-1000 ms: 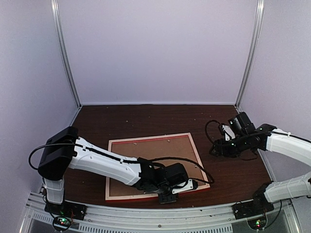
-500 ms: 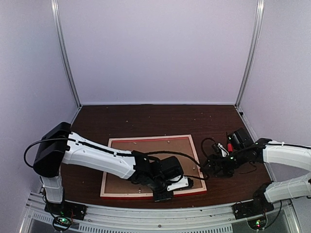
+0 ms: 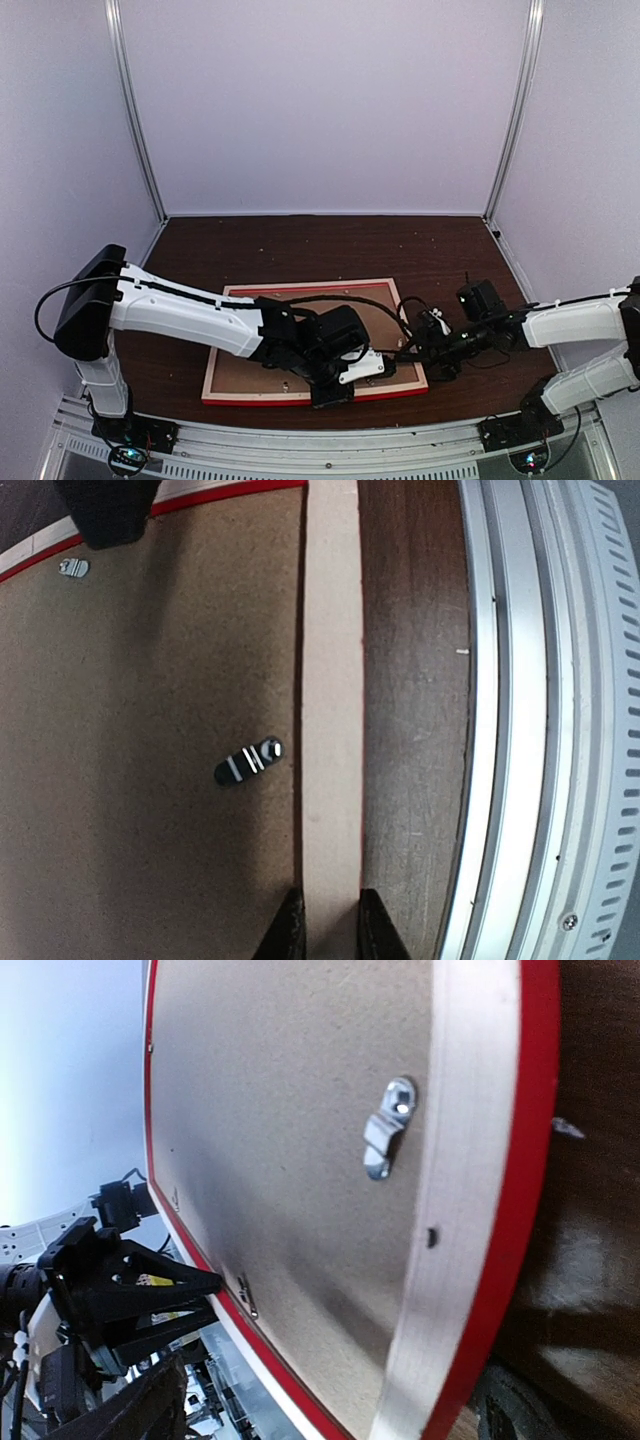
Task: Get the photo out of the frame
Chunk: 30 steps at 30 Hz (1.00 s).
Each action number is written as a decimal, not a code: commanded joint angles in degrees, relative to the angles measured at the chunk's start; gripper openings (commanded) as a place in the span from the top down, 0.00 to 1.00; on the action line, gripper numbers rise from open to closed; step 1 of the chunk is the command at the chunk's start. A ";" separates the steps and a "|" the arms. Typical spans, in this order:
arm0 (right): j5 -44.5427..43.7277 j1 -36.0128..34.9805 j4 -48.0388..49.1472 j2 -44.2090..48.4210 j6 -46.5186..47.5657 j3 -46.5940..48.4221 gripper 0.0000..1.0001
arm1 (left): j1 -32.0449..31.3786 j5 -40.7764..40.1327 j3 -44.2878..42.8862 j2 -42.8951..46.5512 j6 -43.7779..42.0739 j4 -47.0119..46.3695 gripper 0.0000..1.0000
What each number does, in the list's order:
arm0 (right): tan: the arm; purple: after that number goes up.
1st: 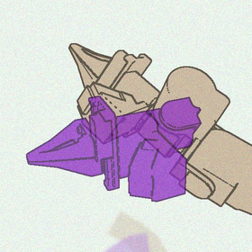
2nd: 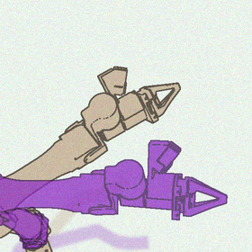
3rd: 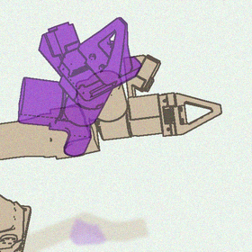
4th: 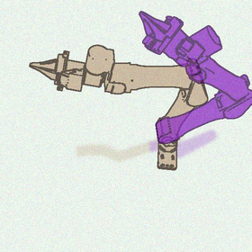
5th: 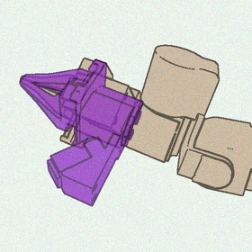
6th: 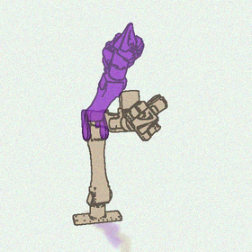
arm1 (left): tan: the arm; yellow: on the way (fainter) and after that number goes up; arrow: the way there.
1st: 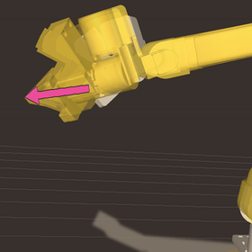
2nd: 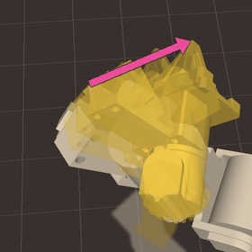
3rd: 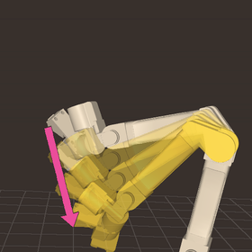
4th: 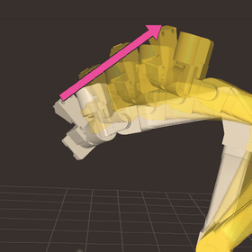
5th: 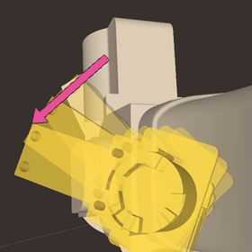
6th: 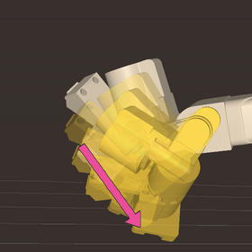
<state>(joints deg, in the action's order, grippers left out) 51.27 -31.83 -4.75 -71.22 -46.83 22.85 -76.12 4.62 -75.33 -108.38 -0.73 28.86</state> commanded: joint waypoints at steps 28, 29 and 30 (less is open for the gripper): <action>5.81 -4.55 37.03 2.27 -15.78 -2.30 0.58 | 1.06 0.45 0.97 4.22 -0.16 -5.82 0.97; 5.92 -4.71 37.74 2.51 -16.21 -2.22 0.59 | 1.10 0.26 0.97 4.15 -0.23 -5.81 0.97; 6.09 -4.88 38.51 2.79 -16.62 -2.13 0.60 | 1.06 0.18 0.97 4.20 -0.35 -5.79 0.97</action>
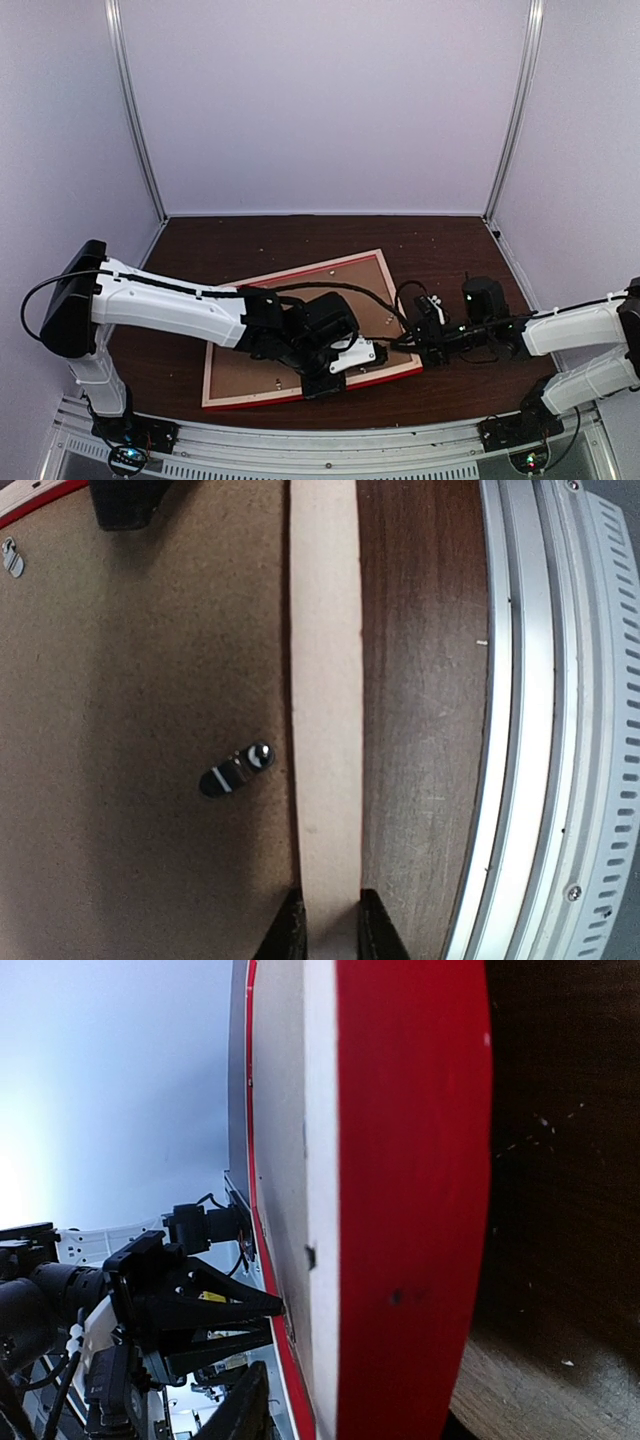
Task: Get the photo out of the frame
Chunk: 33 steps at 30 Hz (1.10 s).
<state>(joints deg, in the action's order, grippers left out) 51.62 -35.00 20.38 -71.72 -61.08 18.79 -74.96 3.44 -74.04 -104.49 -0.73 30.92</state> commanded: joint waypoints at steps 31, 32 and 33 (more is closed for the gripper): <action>-22.60 -2.46 -43.98 16.79 23.12 27.35 1.00 | -0.02 -7.72 3.47 9.27 -0.96 -5.78 0.46; -24.23 -2.33 -45.82 16.67 24.32 29.03 1.00 | 0.03 -8.35 4.07 10.09 -1.01 -5.89 0.43; -25.60 -2.15 -47.60 16.47 25.66 30.67 1.00 | 0.14 -8.89 4.72 10.89 -0.85 -6.07 0.41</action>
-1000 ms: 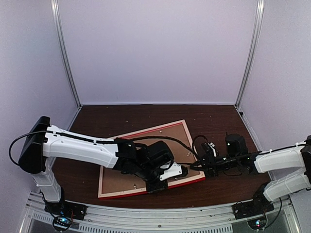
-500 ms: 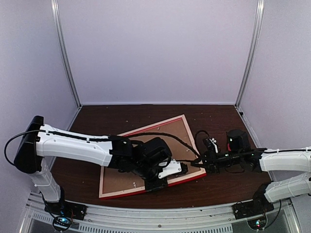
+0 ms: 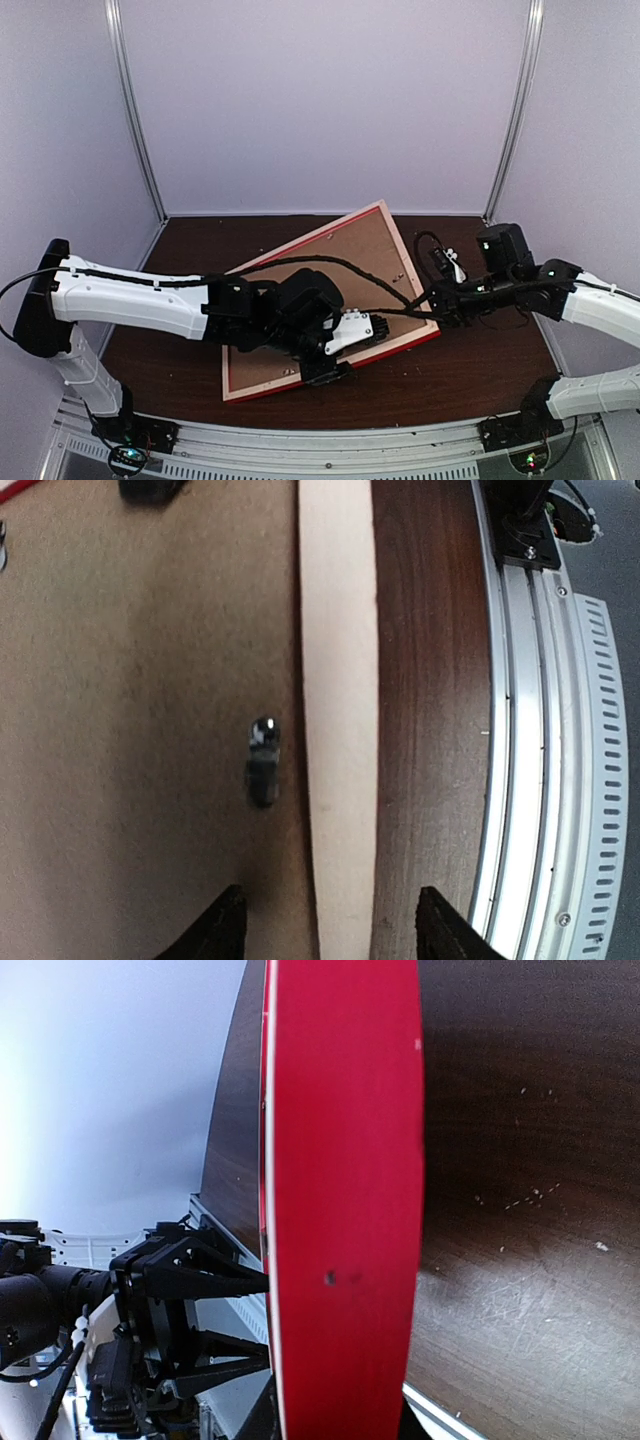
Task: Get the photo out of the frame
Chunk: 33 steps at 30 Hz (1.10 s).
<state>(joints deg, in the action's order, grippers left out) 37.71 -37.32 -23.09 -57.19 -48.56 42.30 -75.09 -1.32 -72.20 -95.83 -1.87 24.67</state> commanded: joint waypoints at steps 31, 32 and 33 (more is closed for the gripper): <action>-52.10 -3.43 -34.02 -12.56 42.88 46.15 1.00 | 18.94 -21.55 20.36 26.05 14.14 1.60 0.06; -53.33 -4.27 -34.18 -13.12 43.52 46.94 1.00 | 19.79 -21.95 20.57 26.43 14.98 1.83 0.06; -54.61 -5.08 -34.40 -13.85 44.27 47.81 1.00 | 20.59 -22.32 20.73 26.82 15.90 2.20 0.06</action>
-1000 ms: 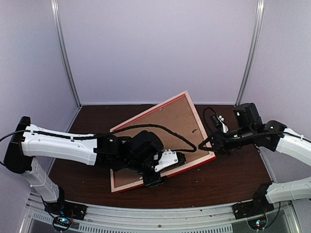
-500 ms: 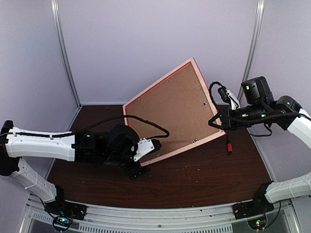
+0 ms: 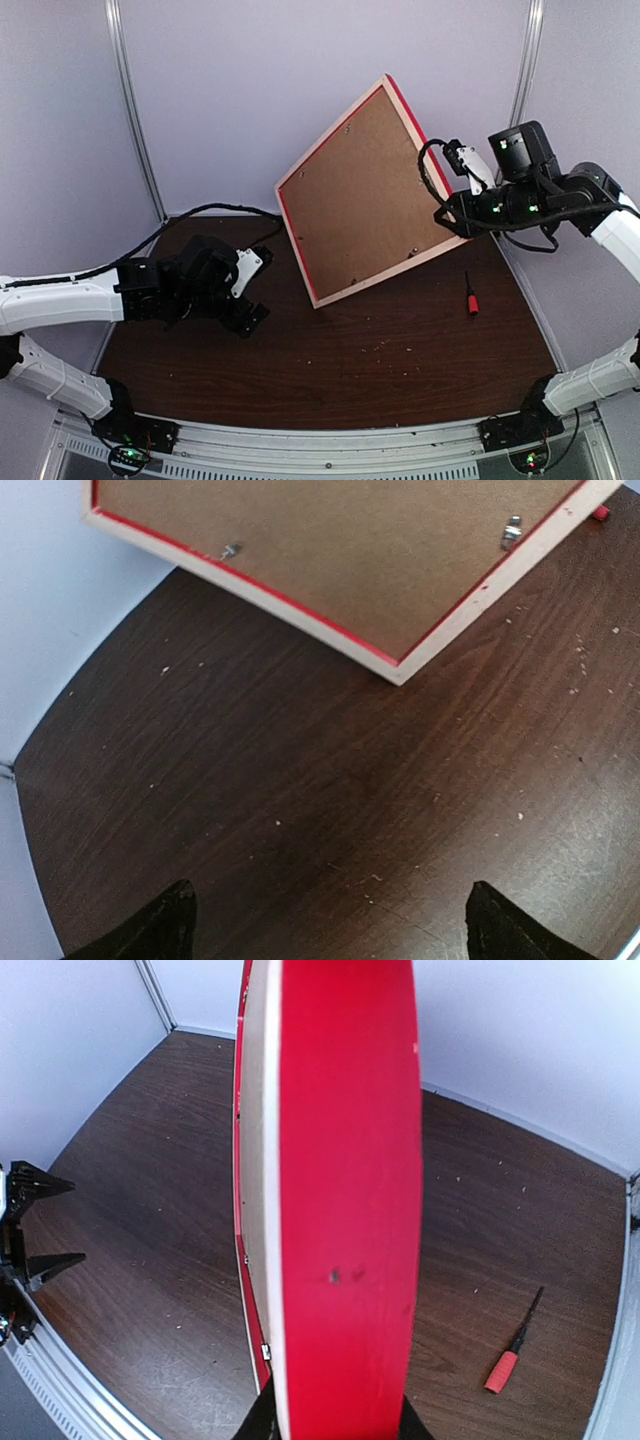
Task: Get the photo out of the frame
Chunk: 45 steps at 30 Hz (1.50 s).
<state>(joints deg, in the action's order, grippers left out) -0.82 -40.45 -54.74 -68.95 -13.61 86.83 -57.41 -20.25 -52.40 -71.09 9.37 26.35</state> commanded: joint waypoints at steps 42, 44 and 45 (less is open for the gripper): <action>-34.20 -34.43 -4.66 -30.05 23.68 6.22 1.00 | 15.84 -12.95 -11.58 24.59 33.41 25.66 0.22; -32.76 -35.22 -4.96 -31.01 23.23 6.13 1.00 | 15.84 -10.56 -10.61 25.22 34.24 23.06 0.23; -31.77 -35.52 -4.85 -31.31 23.07 6.08 1.00 | 15.83 -8.82 -9.82 25.35 34.56 21.30 0.23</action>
<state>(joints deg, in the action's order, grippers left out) -40.42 -74.70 -60.45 -98.96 14.79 93.82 -41.98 -32.97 -62.59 -46.81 40.66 52.51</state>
